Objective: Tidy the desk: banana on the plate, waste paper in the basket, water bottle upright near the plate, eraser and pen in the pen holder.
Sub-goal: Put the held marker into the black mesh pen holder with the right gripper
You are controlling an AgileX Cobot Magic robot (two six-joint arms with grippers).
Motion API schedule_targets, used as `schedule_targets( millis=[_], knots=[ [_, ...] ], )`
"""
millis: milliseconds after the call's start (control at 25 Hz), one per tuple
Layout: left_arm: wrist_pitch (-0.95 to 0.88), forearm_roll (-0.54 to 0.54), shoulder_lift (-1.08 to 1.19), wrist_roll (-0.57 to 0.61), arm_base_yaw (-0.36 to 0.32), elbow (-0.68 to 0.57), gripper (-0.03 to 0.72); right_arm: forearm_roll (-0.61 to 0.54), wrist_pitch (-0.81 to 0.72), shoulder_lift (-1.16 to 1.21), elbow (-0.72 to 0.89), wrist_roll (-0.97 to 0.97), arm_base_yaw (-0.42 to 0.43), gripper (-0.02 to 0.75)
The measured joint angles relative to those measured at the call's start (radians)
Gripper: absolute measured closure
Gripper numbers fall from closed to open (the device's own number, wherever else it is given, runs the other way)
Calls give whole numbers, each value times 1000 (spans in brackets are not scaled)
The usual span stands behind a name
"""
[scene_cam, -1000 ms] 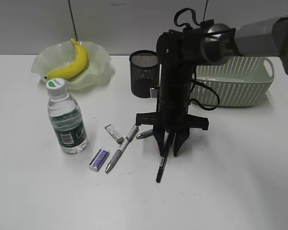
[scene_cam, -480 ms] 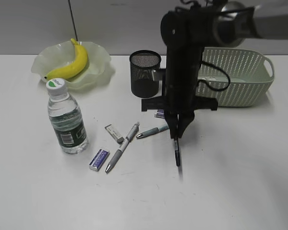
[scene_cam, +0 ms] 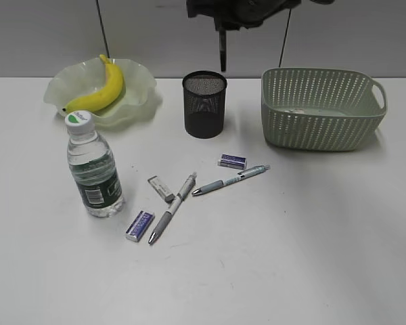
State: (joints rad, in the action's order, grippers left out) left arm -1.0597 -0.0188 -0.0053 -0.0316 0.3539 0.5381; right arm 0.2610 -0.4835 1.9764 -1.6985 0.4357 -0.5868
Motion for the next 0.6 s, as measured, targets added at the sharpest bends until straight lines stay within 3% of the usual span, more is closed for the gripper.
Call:
schedule_targets(
  millis=[200, 320, 600],
  knots=[
    [1, 0, 0, 0, 0, 0, 253, 244, 343, 69, 15, -3, 0, 648],
    [1, 0, 0, 0, 0, 0, 253, 304, 377, 142, 17, -4, 1, 648],
    [2, 0, 0, 0, 0, 0, 253, 289, 378, 260, 25, 43, 12, 648]
  ],
)
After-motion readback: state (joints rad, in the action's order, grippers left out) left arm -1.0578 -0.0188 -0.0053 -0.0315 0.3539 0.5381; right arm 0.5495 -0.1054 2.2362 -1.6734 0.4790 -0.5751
